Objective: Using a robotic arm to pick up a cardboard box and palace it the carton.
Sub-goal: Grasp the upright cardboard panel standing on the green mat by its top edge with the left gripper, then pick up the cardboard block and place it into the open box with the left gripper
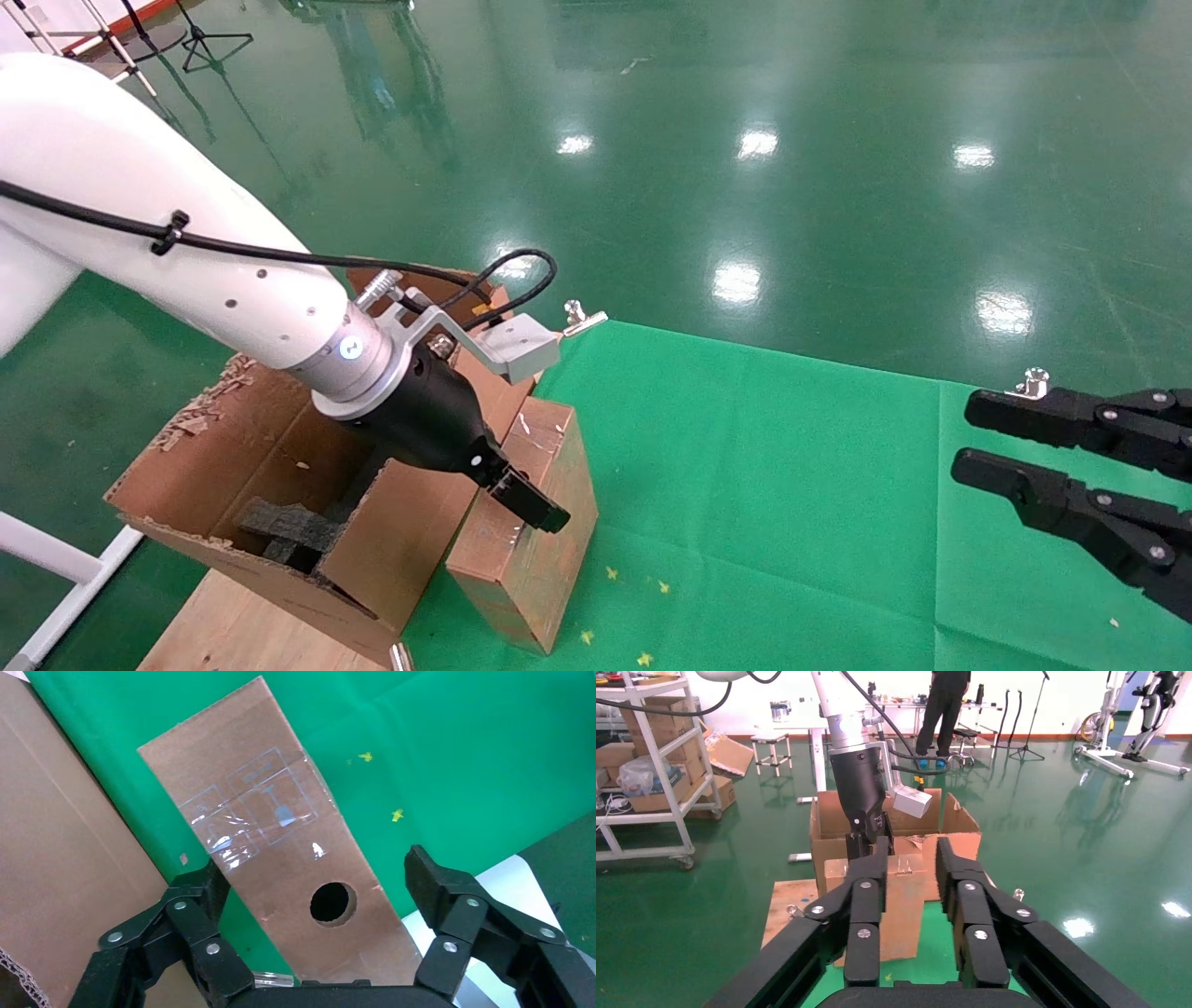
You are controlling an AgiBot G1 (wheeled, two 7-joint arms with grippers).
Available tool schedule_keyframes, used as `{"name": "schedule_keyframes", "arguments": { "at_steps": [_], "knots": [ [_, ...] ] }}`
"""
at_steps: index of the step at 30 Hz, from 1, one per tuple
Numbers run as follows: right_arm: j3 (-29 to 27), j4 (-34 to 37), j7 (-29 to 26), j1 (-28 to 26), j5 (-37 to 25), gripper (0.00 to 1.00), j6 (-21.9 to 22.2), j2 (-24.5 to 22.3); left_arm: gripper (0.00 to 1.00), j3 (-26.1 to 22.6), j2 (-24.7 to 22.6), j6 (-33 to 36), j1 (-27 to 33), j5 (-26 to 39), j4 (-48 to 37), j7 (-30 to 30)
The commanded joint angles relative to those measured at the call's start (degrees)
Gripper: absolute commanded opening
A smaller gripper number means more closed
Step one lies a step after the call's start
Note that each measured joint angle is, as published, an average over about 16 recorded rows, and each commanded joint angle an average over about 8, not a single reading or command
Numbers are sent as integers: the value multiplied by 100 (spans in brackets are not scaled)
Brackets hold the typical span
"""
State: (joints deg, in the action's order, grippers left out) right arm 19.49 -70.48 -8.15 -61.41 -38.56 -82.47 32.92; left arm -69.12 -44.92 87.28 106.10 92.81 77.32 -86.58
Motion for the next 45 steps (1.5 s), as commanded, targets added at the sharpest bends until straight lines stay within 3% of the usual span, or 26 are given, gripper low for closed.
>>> {"name": "schedule_keyframes", "arguments": {
  "at_steps": [1, 13, 19, 33, 45],
  "knots": [
    [0, 0, 0, 0, 0, 100, 0, 0, 0, 4, 1, 3, 0, 2, 0, -4],
    [0, 0, 0, 0, 0, 100, 0, 0, 0, 16, -6, 1, 13, 2, -36, 12],
    [0, 0, 0, 0, 0, 100, 0, 0, 0, 179, 100, -83, 269, -96, -76, 376],
    [0, 0, 0, 0, 0, 100, 0, 0, 0, 1257, 1520, -898, 1543, 10, -150, 1617],
    [0, 0, 0, 0, 0, 100, 0, 0, 0, 883, 2172, -486, 1379, 844, -1058, 2434]
  ]
}}
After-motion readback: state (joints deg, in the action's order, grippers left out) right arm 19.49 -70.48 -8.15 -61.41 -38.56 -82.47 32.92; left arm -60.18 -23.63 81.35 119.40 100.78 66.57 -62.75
